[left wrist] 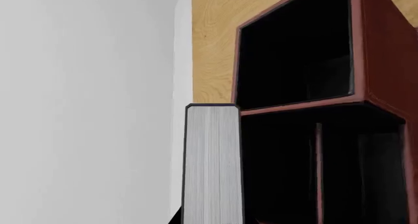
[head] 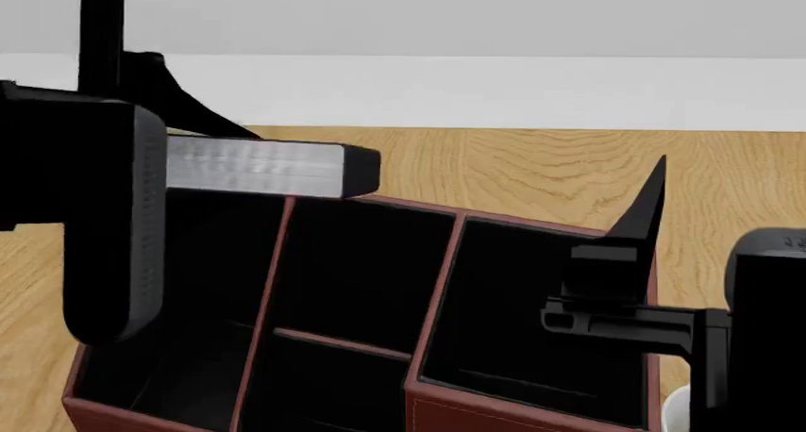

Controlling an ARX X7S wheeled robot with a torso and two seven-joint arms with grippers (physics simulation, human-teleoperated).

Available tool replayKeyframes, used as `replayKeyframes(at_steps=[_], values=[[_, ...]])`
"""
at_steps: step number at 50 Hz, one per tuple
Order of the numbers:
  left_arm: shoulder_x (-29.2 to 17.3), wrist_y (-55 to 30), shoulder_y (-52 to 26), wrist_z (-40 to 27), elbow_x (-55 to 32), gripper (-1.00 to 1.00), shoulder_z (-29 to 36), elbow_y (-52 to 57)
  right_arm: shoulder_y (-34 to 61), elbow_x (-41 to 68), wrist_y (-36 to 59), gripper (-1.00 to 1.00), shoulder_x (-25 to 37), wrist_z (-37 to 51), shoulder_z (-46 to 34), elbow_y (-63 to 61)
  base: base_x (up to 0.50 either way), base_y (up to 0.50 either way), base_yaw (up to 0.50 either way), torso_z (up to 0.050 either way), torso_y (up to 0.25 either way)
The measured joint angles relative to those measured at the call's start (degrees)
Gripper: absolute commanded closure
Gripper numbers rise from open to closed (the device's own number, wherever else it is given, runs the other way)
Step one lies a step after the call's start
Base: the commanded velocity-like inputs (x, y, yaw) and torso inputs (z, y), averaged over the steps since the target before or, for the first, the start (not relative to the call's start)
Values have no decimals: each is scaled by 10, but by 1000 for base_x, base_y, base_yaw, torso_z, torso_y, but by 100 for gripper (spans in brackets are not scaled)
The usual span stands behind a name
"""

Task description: Pick up the book and place it in the front compartment of the caddy.

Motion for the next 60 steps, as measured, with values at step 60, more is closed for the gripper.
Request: replayKeyframes(at_steps=[60], values=[[80,152,68,52,64,100,38,-163,23,23,9,-100,4,26,-21,3,0,0,0,0,1]])
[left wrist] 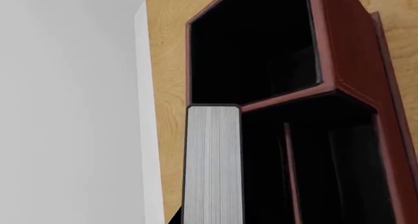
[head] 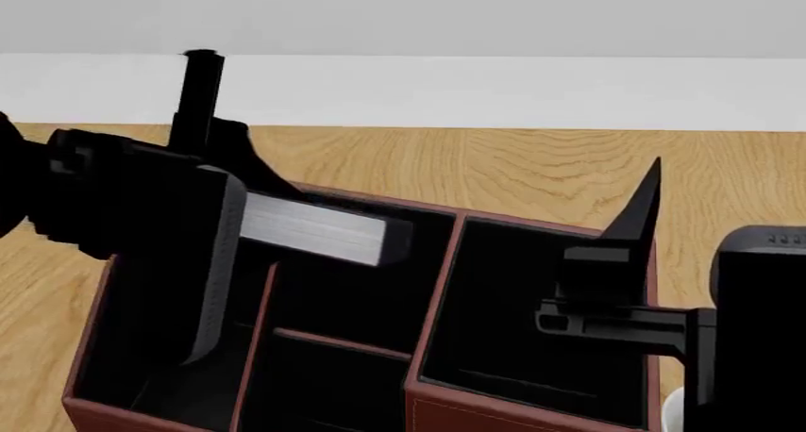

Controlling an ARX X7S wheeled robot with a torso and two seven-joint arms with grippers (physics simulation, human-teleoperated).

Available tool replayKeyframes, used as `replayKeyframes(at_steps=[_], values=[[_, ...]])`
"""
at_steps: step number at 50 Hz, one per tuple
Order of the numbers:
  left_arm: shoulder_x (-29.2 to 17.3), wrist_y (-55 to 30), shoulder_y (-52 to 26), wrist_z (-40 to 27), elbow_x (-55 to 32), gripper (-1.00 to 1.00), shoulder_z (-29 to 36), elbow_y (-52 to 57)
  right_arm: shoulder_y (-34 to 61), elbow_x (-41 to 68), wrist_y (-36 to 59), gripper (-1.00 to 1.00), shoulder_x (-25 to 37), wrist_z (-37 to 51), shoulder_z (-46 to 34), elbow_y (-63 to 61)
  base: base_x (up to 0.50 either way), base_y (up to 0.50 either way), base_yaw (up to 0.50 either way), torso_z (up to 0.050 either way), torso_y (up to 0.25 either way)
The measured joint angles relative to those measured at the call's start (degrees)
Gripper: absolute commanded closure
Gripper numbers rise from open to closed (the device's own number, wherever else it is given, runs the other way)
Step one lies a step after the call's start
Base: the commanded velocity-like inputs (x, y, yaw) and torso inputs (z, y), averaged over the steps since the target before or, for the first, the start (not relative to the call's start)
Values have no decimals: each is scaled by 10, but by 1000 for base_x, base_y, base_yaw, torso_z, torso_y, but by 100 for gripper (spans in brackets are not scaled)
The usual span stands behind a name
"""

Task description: Pick up the book and place it in the front compartment of the caddy.

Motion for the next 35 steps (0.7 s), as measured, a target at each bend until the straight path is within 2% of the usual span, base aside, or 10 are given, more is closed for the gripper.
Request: replayKeyframes(at_steps=[35], values=[[44,58,35,-2,22,100,8,-81,-3,5,-7,-100,11,3,-1,-2,0,0,0,0,1]])
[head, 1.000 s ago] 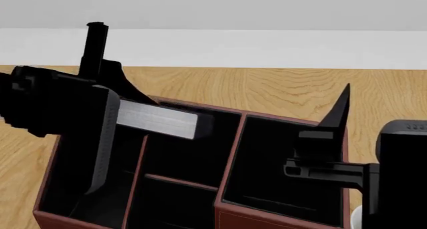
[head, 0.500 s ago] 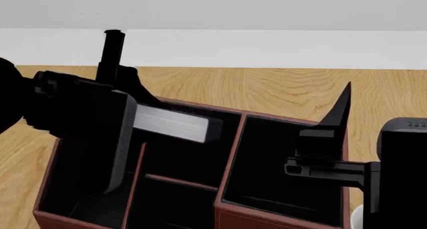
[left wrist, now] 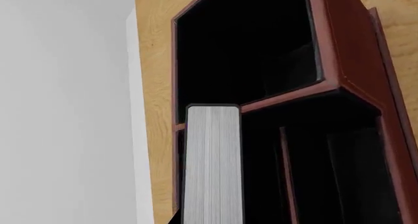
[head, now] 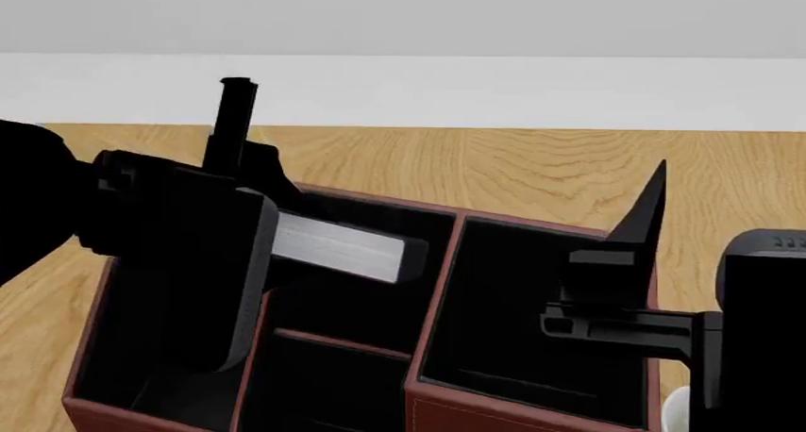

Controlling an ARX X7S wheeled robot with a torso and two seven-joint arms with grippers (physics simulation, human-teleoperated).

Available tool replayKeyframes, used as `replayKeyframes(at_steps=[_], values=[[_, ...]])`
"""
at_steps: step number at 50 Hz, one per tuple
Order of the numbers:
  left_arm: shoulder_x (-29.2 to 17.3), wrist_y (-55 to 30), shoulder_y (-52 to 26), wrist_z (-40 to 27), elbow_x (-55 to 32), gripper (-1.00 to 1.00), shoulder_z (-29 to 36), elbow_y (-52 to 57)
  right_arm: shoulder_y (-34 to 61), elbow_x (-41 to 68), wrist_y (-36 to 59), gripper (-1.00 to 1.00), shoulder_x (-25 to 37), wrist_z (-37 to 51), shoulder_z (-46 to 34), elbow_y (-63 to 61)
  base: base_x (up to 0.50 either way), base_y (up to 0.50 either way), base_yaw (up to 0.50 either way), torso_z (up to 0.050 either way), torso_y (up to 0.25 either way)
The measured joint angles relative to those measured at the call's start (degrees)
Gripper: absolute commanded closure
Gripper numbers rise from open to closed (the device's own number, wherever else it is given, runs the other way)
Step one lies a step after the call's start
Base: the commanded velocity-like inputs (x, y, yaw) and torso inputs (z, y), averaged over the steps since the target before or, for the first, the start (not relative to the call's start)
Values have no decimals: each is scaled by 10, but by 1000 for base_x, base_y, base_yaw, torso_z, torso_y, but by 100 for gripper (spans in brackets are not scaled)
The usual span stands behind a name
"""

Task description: Pick up the book and place it in the front compartment of the caddy.

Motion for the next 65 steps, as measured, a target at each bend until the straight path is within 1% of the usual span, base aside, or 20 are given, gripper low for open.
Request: replayKeyframes(at_steps=[15,50,58,65], values=[[22,32,14,2,15,100,6,-54,1,6,-2,-100,5,5,-1,-2,0,0,0,0,1],[89,116,49,8,34,100,10,-197,-5,22,-11,-100,23,15,5,-7,0,0,0,0,1],[105,149,47,26,25,100,8,-243,-5,24,-11,-100,24,16,4,-7,1,-1,-5,0,0],[131,202,43,50,18,100,4,-313,3,33,-9,-100,27,21,2,-5,5,-3,-10,0,0]])
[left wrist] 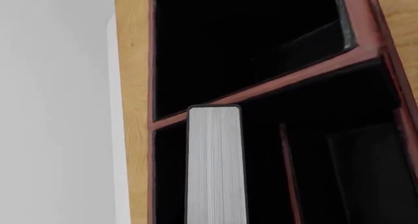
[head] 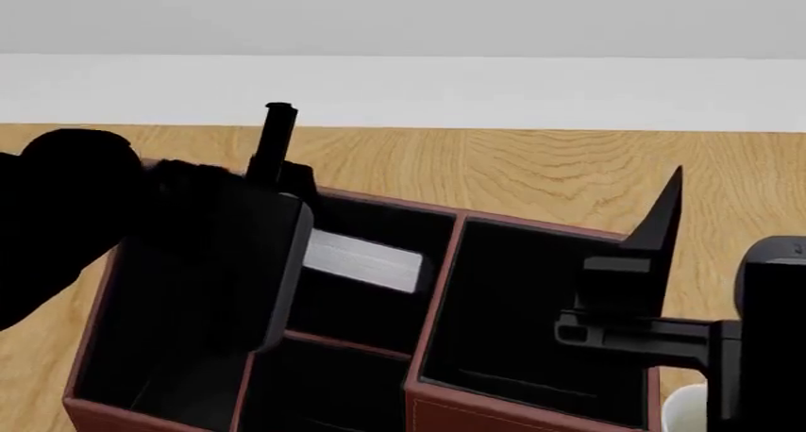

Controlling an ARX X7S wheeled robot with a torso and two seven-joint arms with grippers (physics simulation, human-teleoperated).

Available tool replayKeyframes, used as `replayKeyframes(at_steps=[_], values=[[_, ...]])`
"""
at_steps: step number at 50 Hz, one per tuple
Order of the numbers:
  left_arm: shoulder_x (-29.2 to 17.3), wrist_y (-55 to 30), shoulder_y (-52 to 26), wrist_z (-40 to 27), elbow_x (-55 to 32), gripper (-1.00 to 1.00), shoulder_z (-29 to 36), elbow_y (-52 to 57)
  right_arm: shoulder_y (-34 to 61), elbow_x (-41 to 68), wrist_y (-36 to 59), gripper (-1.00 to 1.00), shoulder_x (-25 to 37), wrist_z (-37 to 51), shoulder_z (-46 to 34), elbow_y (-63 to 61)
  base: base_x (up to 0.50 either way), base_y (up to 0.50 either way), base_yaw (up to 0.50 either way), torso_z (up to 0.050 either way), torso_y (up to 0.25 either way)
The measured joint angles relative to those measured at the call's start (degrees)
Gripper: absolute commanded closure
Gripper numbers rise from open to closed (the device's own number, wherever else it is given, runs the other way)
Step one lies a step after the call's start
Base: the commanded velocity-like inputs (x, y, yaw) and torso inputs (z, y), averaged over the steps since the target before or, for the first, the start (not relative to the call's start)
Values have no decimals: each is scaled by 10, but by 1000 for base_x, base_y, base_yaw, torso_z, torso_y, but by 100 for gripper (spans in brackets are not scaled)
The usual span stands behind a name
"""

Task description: Pick up the book and place it in the front compartment of the caddy.

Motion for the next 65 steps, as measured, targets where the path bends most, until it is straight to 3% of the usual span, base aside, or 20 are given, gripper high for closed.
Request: replayKeyframes(at_steps=[15,16,27,36,55,65], values=[[72,155,2,43,23,100,-39,-196,28,32,9,-100,10,20,-5,3,6,-4,-15,0,0],[75,158,2,43,26,-100,-42,-202,28,33,9,-100,10,21,-5,3,14,-5,-16,0,0],[115,133,6,9,38,-100,-41,-265,35,32,10,-100,6,22,-12,3,0,-2,-3,0,0],[103,93,4,-12,43,-100,-48,-235,39,33,9,-100,4,24,-15,2,0,0,0,0,0],[-23,-85,-8,-53,21,-100,-69,83,42,38,5,-100,7,27,-15,-1,0,0,0,0,0],[-104,-180,-1,-117,-38,-100,-116,291,46,44,3,-100,10,29,-14,-2,0,0,0,0,0]])
